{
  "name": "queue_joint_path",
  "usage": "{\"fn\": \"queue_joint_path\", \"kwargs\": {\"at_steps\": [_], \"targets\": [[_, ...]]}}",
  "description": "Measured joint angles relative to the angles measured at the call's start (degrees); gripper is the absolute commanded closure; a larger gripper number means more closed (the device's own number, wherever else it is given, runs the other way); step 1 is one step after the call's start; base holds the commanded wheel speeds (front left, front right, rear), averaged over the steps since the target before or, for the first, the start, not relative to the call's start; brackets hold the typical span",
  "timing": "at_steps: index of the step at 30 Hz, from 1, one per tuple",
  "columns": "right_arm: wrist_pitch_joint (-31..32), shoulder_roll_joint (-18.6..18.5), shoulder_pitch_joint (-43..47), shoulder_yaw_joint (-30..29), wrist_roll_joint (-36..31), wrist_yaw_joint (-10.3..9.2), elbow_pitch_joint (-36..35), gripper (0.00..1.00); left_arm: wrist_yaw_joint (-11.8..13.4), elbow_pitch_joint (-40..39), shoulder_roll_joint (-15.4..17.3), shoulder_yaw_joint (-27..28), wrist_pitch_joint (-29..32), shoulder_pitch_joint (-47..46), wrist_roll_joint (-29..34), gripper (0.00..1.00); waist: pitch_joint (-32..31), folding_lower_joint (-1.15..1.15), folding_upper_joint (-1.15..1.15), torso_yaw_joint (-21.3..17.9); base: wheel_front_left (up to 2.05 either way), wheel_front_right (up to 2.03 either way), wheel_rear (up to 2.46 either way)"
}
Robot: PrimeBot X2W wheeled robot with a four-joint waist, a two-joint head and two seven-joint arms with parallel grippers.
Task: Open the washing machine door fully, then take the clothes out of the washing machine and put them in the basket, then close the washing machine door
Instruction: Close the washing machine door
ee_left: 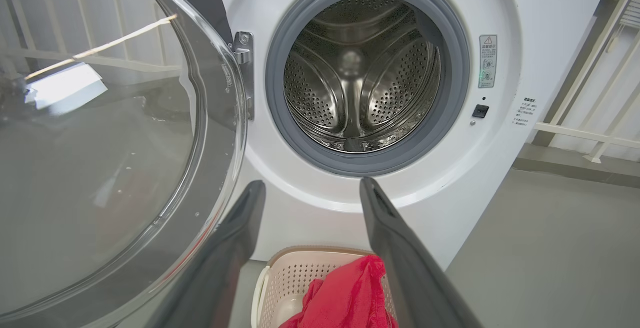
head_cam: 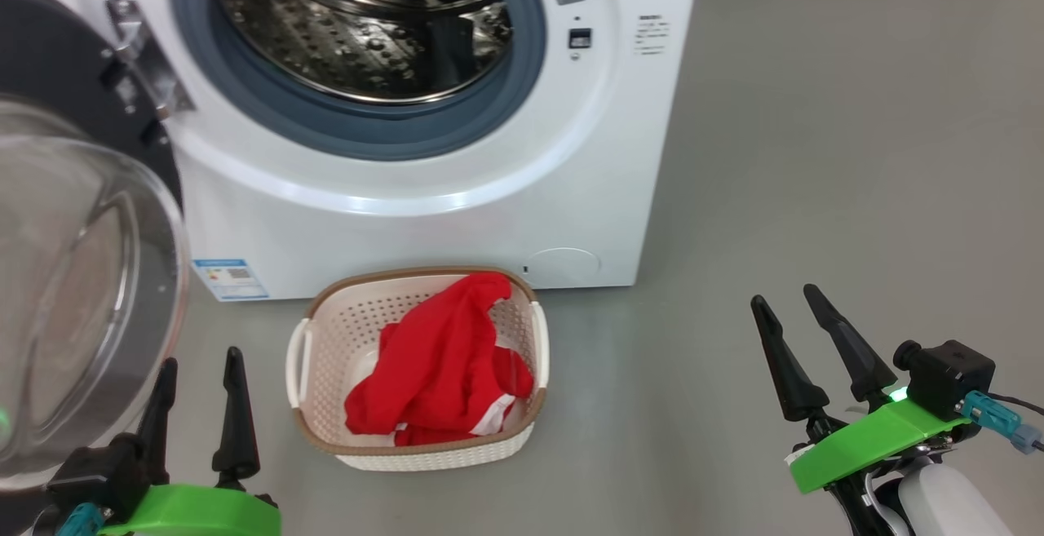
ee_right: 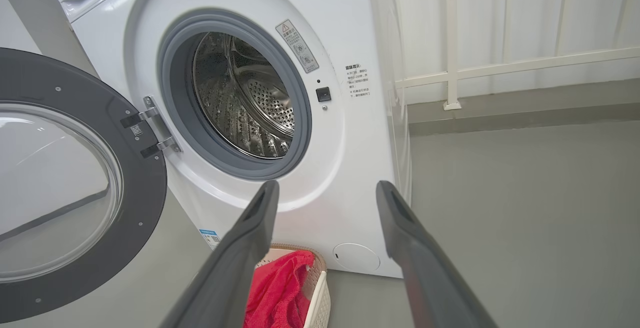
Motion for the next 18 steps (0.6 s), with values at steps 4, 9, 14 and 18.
{"fn": "queue_joint_path", "kwargs": {"at_steps": [4,9,14,18], "targets": [[0.0,0.0,0.0,0.2,0.0,0.0,0.0,0.0,0.5,0.0,0.0,-0.2,0.0,0.0,0.2,0.0,-0.3,0.0,0.0,2.0,0.0,0.0,0.0],[0.0,0.0,0.0,1.0,0.2,0.0,0.1,0.0,1.1,0.0,0.0,-0.3,0.1,0.0,0.2,0.0,-0.6,0.0,0.0,4.6,0.0,0.0,0.0],[0.0,0.0,0.0,1.3,0.4,0.0,0.2,0.0,1.3,0.3,-0.1,-0.6,0.5,0.2,0.2,0.0,-0.8,0.0,0.0,7.0,0.0,0.0,0.0],[0.0,0.0,0.0,1.5,0.4,0.0,0.3,0.0,1.5,0.6,-0.1,-0.8,0.5,0.8,0.2,0.0,-0.9,0.0,0.0,8.7,0.0,0.0,0.0]]}}
